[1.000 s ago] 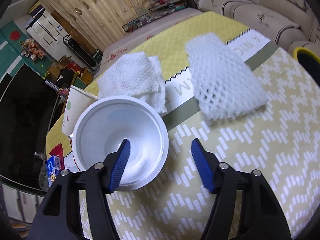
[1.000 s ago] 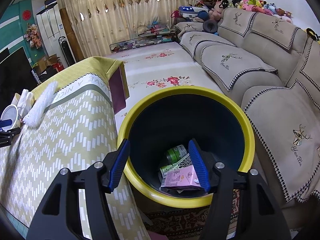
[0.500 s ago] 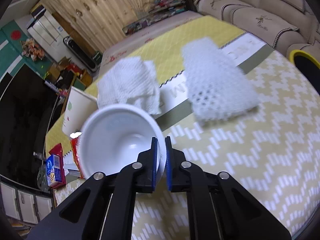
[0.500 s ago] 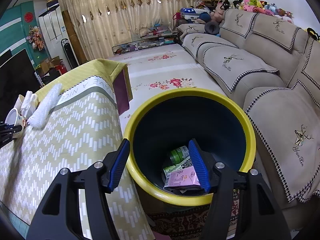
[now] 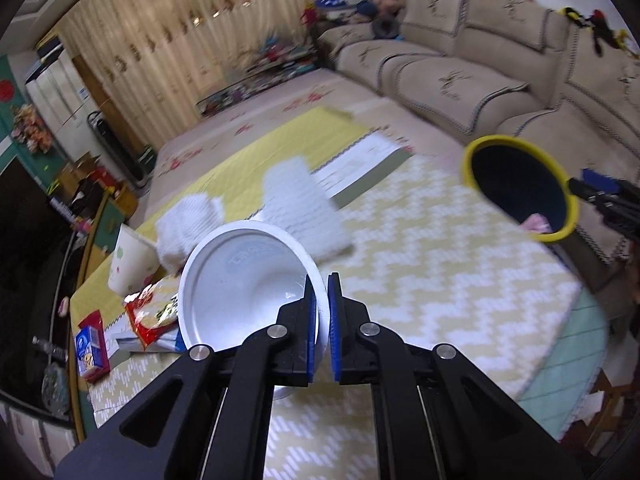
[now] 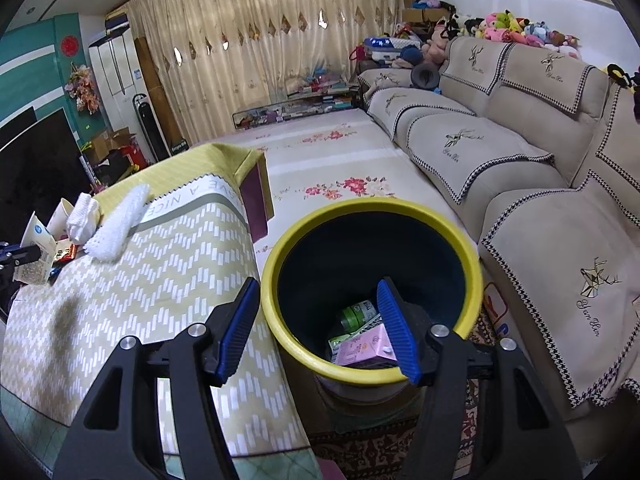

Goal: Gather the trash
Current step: 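Carry the bowl over the bin and open the left gripper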

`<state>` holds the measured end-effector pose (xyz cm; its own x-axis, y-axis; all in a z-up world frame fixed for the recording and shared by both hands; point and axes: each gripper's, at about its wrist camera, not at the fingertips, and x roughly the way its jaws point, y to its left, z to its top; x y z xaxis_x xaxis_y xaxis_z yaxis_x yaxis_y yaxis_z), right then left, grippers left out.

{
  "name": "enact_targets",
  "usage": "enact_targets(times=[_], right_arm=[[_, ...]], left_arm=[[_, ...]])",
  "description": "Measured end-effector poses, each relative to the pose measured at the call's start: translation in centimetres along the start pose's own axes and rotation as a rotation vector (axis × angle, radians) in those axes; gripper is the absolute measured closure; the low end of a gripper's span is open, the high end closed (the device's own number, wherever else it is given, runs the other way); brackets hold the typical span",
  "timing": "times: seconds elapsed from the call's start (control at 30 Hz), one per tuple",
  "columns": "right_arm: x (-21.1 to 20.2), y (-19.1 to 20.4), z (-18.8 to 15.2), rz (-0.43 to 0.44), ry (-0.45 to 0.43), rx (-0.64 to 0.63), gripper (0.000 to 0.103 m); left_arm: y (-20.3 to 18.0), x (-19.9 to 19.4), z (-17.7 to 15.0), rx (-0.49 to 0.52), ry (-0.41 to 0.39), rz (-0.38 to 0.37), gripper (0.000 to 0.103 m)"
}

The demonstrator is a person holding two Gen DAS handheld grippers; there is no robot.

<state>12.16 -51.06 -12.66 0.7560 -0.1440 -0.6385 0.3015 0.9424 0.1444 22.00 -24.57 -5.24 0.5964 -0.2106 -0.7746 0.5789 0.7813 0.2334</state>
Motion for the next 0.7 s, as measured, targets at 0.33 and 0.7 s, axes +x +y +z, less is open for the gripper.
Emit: enact_targets(times=[0.33,0.7], right_arm=[[-2.0,-4.4,-1.5,-0.048,-0.019,0.06,0.045],[-3.2,-9.6,-2.9,-0.128,-0.023,0.137,0.045]], left_arm=[[-8.4,-1.2,4.5,0.119,-0.04,-0.139,0.096],[-21.7,5.3,10.5,0.249,0.009,-0.318,0.096]])
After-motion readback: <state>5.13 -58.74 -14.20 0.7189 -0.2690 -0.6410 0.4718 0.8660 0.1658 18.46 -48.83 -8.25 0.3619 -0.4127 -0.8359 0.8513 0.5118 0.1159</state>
